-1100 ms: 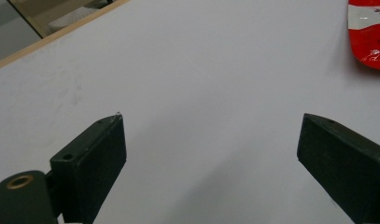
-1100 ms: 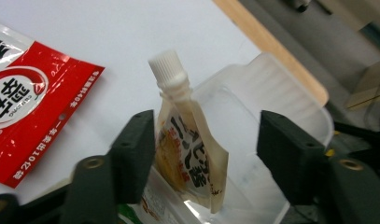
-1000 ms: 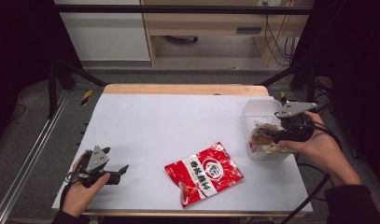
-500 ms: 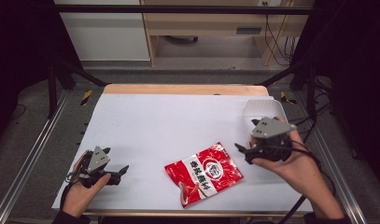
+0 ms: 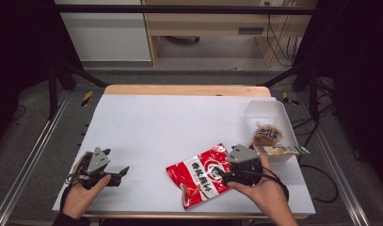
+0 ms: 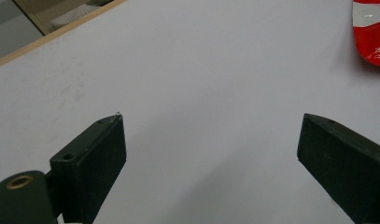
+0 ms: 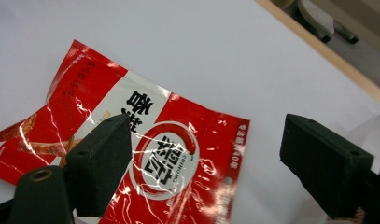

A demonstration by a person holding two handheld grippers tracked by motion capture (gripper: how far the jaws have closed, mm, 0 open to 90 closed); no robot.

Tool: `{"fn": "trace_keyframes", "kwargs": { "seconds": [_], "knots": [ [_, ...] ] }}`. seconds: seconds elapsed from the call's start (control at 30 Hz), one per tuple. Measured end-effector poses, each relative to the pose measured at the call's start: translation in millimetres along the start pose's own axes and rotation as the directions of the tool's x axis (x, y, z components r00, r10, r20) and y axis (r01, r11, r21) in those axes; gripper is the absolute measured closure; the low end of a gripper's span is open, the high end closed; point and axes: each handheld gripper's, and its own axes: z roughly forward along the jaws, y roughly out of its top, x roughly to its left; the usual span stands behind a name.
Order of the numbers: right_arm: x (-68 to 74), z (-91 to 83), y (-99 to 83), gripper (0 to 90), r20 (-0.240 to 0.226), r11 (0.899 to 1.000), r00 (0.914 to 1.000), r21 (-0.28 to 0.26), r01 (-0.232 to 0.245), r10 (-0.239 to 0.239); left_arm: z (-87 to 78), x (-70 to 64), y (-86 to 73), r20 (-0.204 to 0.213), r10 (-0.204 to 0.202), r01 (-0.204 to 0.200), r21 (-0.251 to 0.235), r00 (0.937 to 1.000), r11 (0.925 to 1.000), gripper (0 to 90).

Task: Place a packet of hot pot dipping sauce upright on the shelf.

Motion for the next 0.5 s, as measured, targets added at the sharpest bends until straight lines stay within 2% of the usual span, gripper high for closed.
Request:
{"fn": "trace_keyframes", "kwargs": {
  "seconds": [0.13, 0.2, 0.3, 0.4, 0.5],
  "knots": [
    [4.4, 16.9, -17.6, 13.5, 0.024, 0.998, 0.9980, 0.018, -0.059, 0.059, -0.9, -0.8, 1.5, 0.028, 0.012, -0.012, -0.017, 0.9995, 0.9998, 6.1],
    [5.8, 20.3, -25.0, 12.6, 0.034, 0.995, 0.9945, -0.006, -0.099, 0.099, 0.9, -1.8, 1.5, 0.034, 0.009, -0.009, -0.022, 0.9994, 0.9997, 5.3],
    [6.8, 24.0, -36.2, 13.4, 0.015, 0.986, 0.9865, -0.049, -0.162, 0.163, 3.2, -2.6, 2.3, 0.034, 0.006, -0.006, -0.016, 0.9994, 0.9998, 4.9],
    [8.6, 26.5, -46.9, 13.7, 0.006, 0.980, 0.9805, -0.030, -0.196, 0.196, 5.4, -3.3, 3.5, 0.035, 0.013, -0.012, -0.012, 0.9993, 0.9999, 4.9],
    [8.7, 25.7, -53.1, 14.1, 0.023, 0.977, 0.9765, -0.015, -0.214, 0.214, 6.5, -3.8, 3.9, 0.035, 0.015, -0.014, -0.005, 0.9993, 0.9999, 4.9]
  ]
}}
